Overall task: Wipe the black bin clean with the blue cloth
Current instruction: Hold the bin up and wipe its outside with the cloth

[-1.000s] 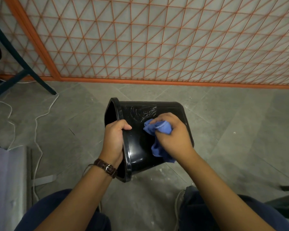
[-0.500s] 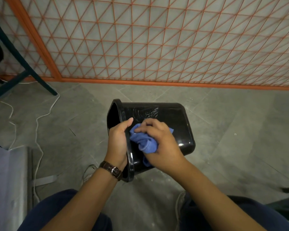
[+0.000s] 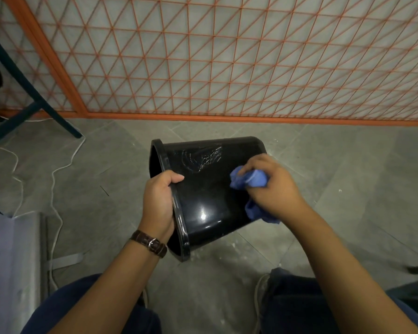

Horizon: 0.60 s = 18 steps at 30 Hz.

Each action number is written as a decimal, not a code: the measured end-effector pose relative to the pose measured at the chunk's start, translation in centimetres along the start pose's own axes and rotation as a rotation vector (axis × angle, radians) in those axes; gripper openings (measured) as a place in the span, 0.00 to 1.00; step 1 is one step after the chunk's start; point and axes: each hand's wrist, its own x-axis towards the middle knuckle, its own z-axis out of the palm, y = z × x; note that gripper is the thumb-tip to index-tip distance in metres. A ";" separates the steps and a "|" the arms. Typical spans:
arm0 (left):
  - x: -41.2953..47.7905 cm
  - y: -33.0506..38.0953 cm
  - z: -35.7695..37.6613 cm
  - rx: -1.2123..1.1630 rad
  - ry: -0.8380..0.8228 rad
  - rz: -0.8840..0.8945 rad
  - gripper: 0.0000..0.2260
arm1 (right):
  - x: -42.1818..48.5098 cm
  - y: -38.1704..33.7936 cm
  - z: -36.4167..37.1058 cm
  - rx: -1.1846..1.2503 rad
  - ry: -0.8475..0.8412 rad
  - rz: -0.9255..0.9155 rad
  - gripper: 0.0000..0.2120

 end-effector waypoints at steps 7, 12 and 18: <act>-1.1 -0.3 1.0 0.168 -0.064 0.084 0.04 | 0.5 1.3 1.6 -0.012 0.248 0.073 0.09; -0.9 0.0 0.4 0.166 -0.035 0.118 0.11 | 0.1 -0.2 2.3 0.106 0.046 -0.117 0.07; -1.5 0.0 0.7 0.296 -0.186 0.159 0.05 | 0.9 0.8 0.1 0.062 0.257 0.227 0.10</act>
